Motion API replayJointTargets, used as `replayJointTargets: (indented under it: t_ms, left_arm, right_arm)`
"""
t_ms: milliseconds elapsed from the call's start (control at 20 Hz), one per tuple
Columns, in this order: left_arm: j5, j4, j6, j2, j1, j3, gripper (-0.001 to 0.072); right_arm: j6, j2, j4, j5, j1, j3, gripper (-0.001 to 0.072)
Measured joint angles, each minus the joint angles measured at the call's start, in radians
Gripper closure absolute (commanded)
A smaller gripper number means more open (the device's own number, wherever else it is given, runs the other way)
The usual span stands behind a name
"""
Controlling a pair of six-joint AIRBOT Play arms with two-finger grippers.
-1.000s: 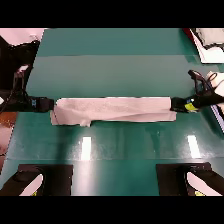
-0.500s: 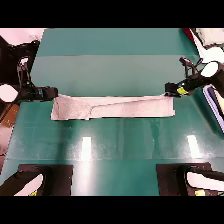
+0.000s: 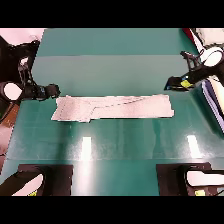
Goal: Fold the shirts.
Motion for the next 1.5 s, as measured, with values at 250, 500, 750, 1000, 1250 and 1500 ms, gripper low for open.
replayJointTargets:
  t_ms: [250,500,750,1000,1250,1500]
  left_arm:
    - [-0.118,-0.013,0.047,-0.001,0.0,0.001,0.0674]
    - [-0.159,-0.027,0.065,-0.002,0.0,0.001,0.0674]
    - [-0.169,-0.038,0.069,-0.002,0.0,0.001,0.0681]
    - [-0.153,-0.085,0.072,-0.002,0.0,0.001,0.0682]
    - [-0.063,-0.238,0.112,-0.045,-0.071,0.018,0.0683]
    - [0.014,-0.309,0.155,-0.242,-0.273,0.146,0.0682]
  right_arm:
    - [-0.133,-0.012,0.181,0.079,-0.214,-0.124,0.0158]
    - [-0.238,-0.08,0.335,0.085,-0.346,-0.227,0.0162]
    - [-0.291,-0.171,0.396,0.086,-0.319,-0.226,0.0204]
    - [-0.317,-0.211,0.415,0.053,-0.235,-0.22,0.0583]
    - [-0.381,-0.182,0.558,0.05,-0.187,-0.219,0.0702]
    - [-0.386,-0.053,0.673,0.06,-0.124,-0.163,0.0704]
